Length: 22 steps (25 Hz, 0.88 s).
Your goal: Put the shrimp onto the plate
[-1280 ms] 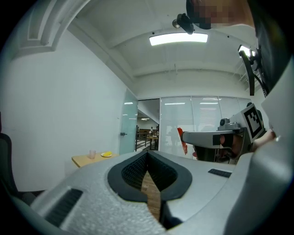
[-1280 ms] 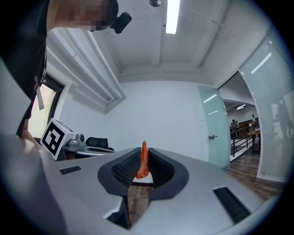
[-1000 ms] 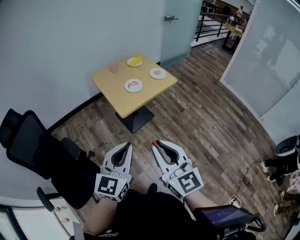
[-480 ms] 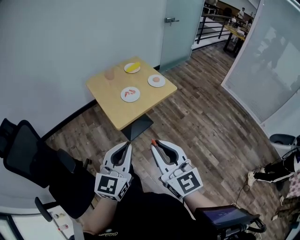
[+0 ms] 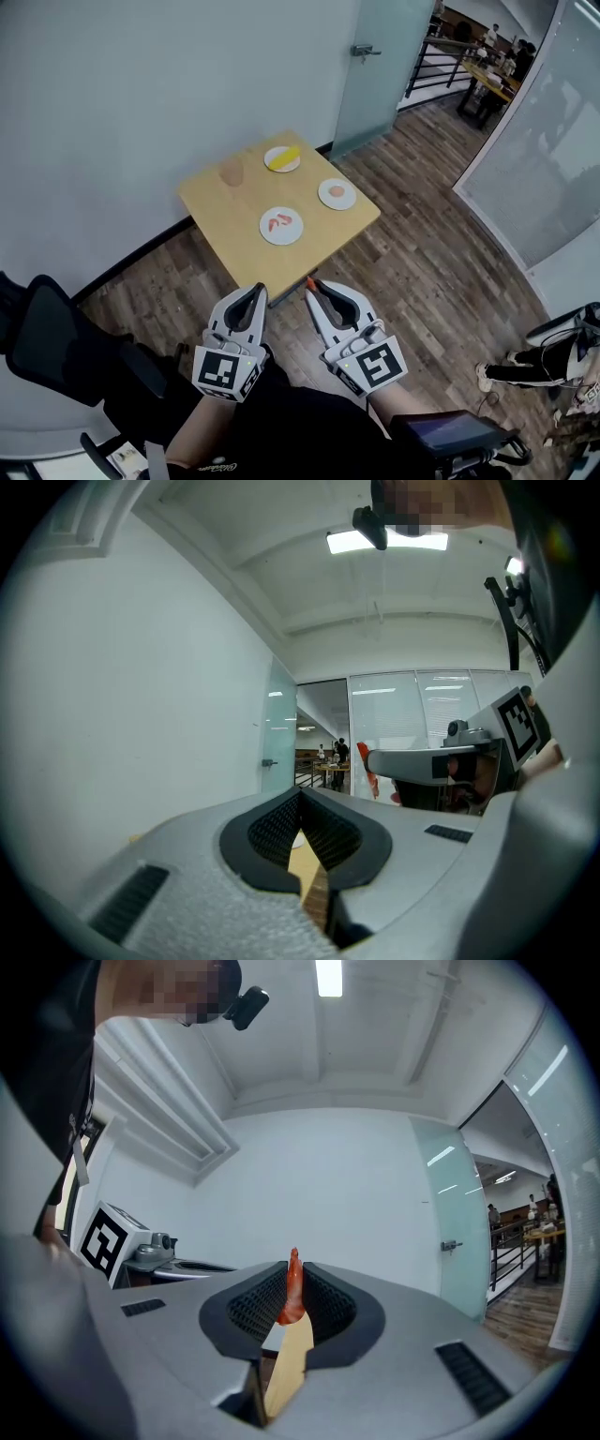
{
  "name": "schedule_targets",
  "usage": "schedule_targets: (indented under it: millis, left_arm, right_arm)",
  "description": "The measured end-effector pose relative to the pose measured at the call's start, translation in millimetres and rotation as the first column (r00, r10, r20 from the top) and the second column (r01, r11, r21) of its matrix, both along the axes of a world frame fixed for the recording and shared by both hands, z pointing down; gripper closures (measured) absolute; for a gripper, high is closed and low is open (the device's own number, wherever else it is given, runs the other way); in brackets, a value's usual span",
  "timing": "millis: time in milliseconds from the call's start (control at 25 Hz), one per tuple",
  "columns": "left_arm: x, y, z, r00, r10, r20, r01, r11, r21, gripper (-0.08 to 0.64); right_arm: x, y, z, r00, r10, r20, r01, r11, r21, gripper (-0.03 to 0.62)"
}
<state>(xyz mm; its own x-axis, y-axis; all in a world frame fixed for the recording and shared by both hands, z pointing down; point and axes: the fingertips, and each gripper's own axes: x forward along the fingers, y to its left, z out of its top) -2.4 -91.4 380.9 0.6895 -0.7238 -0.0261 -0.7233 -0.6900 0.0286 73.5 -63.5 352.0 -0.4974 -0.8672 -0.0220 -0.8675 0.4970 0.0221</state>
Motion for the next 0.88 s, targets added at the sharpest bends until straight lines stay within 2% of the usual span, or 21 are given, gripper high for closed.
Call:
schedule_targets:
  millis: [160, 360, 680, 880]
  left_arm:
    - [-15.4, -72.0, -9.4, 0.999, 0.028, 0.018, -0.029, 0.999, 0.019, 0.560]
    - [-17.5, -135.8, -5.6, 0.999, 0.049, 0.000, -0.049, 0.999, -0.012, 0.560]
    - [8.3, -185.1, -2.1, 0.999, 0.045, -0.004, -0.045, 0.999, -0.016, 0.560]
    - [24.2, -196.5, 6.8, 0.999, 0.037, 0.018, -0.036, 0.999, -0.037, 0.560]
  right_arm:
    - [-8.0, -72.1, -6.5, 0.999, 0.050, 0.000, -0.050, 0.999, 0.006, 0.543]
    - [-9.2, -127.8, -2.9, 0.997, 0.079, -0.005, -0.079, 0.997, -0.005, 0.543]
    - [5.4, -184.3, -3.6, 0.999, 0.040, -0.004, -0.040, 0.999, -0.004, 0.543]
    - [13.9, -200.3, -0.3, 1.000, 0.010, 0.005, -0.010, 1.000, -0.022, 0.543]
